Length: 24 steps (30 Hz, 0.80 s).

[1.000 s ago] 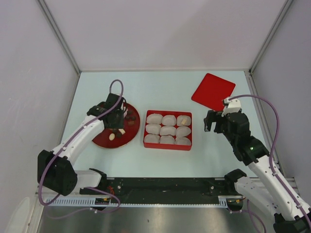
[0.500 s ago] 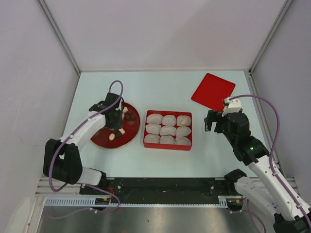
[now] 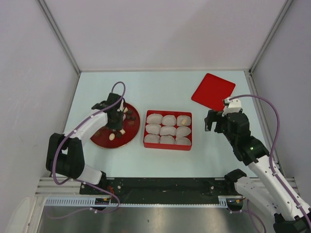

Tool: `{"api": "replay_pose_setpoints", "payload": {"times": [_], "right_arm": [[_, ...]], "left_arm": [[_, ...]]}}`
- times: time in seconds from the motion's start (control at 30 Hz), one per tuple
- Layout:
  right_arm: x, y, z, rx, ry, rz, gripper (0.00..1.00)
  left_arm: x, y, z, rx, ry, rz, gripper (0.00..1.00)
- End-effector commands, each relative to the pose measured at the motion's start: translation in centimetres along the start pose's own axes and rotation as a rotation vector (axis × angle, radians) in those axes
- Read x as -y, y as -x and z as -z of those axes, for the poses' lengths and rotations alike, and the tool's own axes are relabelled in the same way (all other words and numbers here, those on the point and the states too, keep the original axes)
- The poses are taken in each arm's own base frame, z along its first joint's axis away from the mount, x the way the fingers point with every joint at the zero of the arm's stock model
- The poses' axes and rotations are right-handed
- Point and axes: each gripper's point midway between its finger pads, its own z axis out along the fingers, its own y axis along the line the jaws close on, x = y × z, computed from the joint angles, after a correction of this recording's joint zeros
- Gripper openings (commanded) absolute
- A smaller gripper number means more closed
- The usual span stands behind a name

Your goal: Pack the chocolate

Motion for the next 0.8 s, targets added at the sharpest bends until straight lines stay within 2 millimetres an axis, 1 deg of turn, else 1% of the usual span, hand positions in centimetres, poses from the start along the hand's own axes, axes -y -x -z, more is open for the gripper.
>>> {"api": "replay_pose_setpoints", "payload": {"times": [0.0, 0.03, 0.07, 0.13, 0.17, 0.3, 0.33, 0.4, 0.43, 0.57, 0.63, 0.67, 0.77], "right_arm": [[0.2, 0.9, 0.0, 0.032, -0.013, -0.004, 1.00], [0.2, 0.9, 0.0, 0.033, -0.012, -0.005, 1.00], [0.2, 1.0, 0.0, 0.035, -0.012, -0.005, 1.00], [0.2, 1.0, 0.1, 0.038, -0.013, -0.004, 1.00], [0.2, 1.0, 0.1, 0.040, -0.013, -0.003, 1.00], [0.3, 1.1, 0.2, 0.043, -0.014, -0.005, 1.00], [0.2, 1.1, 0.2, 0.042, -0.011, -0.007, 1.00], [0.1, 1.2, 0.2, 0.044, -0.005, -0.008, 1.00], [0.1, 1.1, 0.2, 0.044, -0.002, -0.008, 1.00], [0.0, 1.3, 0.3, 0.050, 0.004, -0.009, 1.00], [-0.1, 1.3, 0.4, 0.053, 0.006, -0.011, 1.00], [-0.1, 1.4, 0.5, 0.057, 0.008, -0.012, 1.00], [0.0, 1.4, 0.5, 0.058, 0.004, -0.014, 1.00]], "left_arm": [[0.2, 0.5, -0.1, 0.006, -0.020, -0.010, 0.34], [0.2, 0.3, -0.1, -0.004, -0.020, -0.008, 0.33], [0.2, 0.2, -0.1, -0.009, -0.022, -0.005, 0.29], [0.2, 0.1, 0.3, -0.007, -0.022, -0.001, 0.23], [-0.1, 0.0, 0.5, -0.007, -0.011, 0.002, 0.22], [-0.7, 0.4, 2.0, 0.026, 0.004, 0.007, 0.13], [-0.7, 0.7, 2.7, 0.047, 0.001, 0.009, 0.12], [-0.9, 0.9, 3.5, 0.062, 0.003, 0.013, 0.08], [-1.0, 1.2, 4.2, 0.084, -0.002, 0.016, 0.05], [-1.1, 2.0, 6.0, 0.140, -0.012, 0.022, 0.02], [-0.7, 2.3, 6.8, 0.160, -0.038, 0.020, 0.02], [-0.4, 2.5, 7.3, 0.178, -0.054, 0.016, 0.02], [1.3, 3.3, 9.0, 0.233, -0.117, -0.009, 0.01]]}}
